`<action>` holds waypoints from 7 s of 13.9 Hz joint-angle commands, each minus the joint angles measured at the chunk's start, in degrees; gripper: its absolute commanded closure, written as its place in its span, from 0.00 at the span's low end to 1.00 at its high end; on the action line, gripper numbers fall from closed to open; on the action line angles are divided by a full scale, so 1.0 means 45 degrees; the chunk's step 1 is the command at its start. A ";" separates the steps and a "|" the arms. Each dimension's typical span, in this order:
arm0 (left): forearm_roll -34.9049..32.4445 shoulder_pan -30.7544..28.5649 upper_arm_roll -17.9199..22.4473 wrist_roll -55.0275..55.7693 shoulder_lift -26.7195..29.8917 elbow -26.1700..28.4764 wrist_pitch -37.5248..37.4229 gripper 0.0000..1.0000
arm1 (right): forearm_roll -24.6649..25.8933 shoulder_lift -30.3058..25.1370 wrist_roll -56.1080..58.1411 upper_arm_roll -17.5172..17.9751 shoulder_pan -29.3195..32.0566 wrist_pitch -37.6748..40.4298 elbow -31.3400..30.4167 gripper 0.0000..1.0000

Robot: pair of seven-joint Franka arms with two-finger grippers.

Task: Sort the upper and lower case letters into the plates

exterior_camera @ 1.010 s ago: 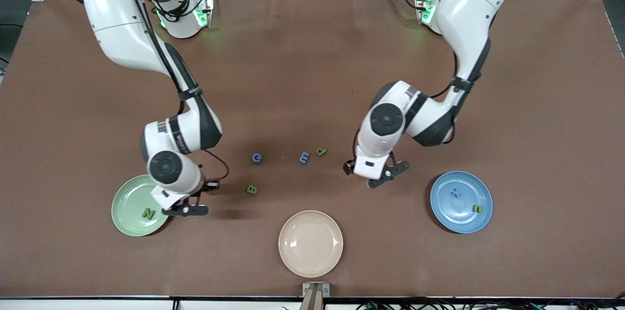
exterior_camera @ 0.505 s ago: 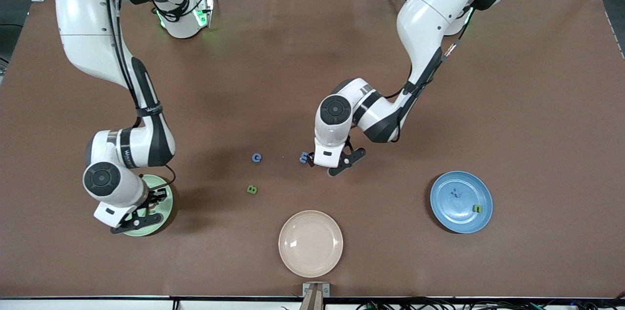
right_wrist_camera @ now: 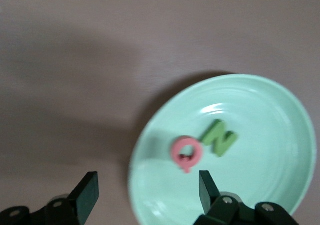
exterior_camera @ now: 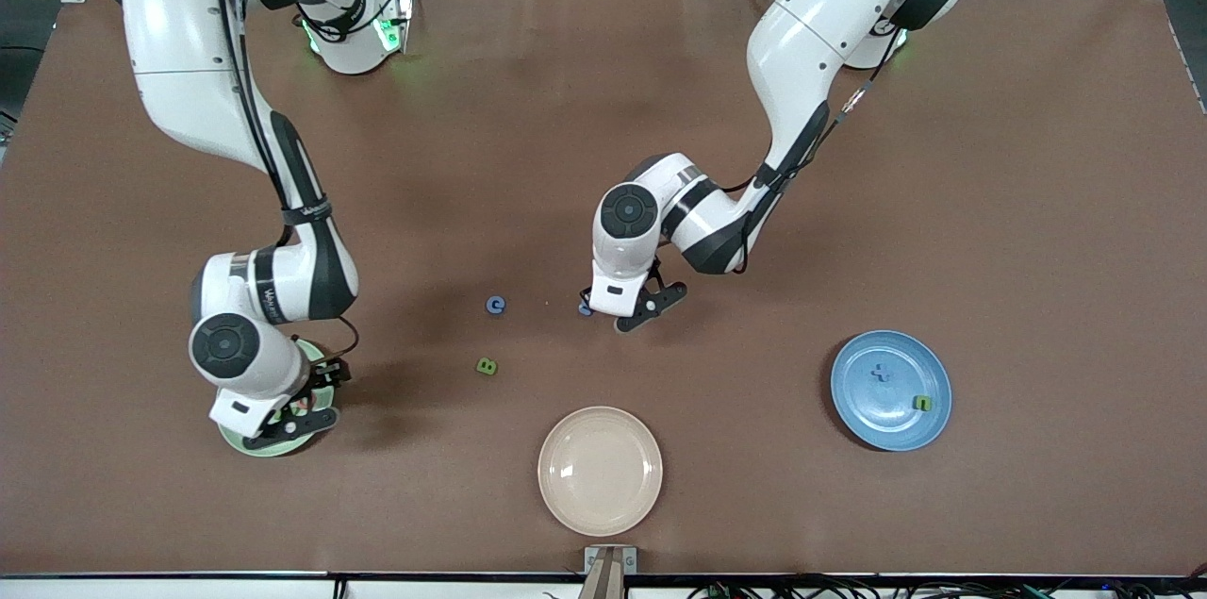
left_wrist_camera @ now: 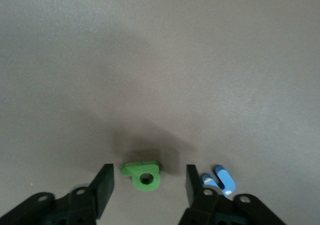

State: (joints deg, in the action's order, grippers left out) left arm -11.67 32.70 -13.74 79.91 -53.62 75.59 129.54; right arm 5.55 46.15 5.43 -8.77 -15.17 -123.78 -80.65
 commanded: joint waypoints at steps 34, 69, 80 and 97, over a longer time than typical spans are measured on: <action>-0.1332 -0.5375 -0.1494 -0.6025 0.1681 -0.0177 -0.3044 0.03 | -0.1489 -0.2052 -0.6588 -0.0644 -0.3449 0.0528 -0.2512 0.97; -0.2544 0.1367 0.0768 -0.8051 -0.0565 -0.0197 0.2894 0.82 | -0.3303 0.1249 -0.8453 -0.0648 -0.4129 -0.3959 0.0168 0.09; -0.2134 -0.3139 0.0495 -0.8225 0.1583 -0.0177 -0.0555 0.99 | -0.3186 0.1230 -0.8531 -0.0648 -0.4520 -0.3196 -0.0008 0.27; -0.2075 -0.7227 0.0281 -1.0470 0.2107 0.0760 -0.2356 0.00 | -0.2681 0.0742 -0.6722 -0.0901 -0.3390 -0.1948 0.0226 0.97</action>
State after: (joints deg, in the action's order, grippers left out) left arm -21.71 -0.12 -11.76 34.89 -48.13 77.99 122.18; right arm -7.75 51.21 -28.73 -12.96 -32.83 -134.51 -79.68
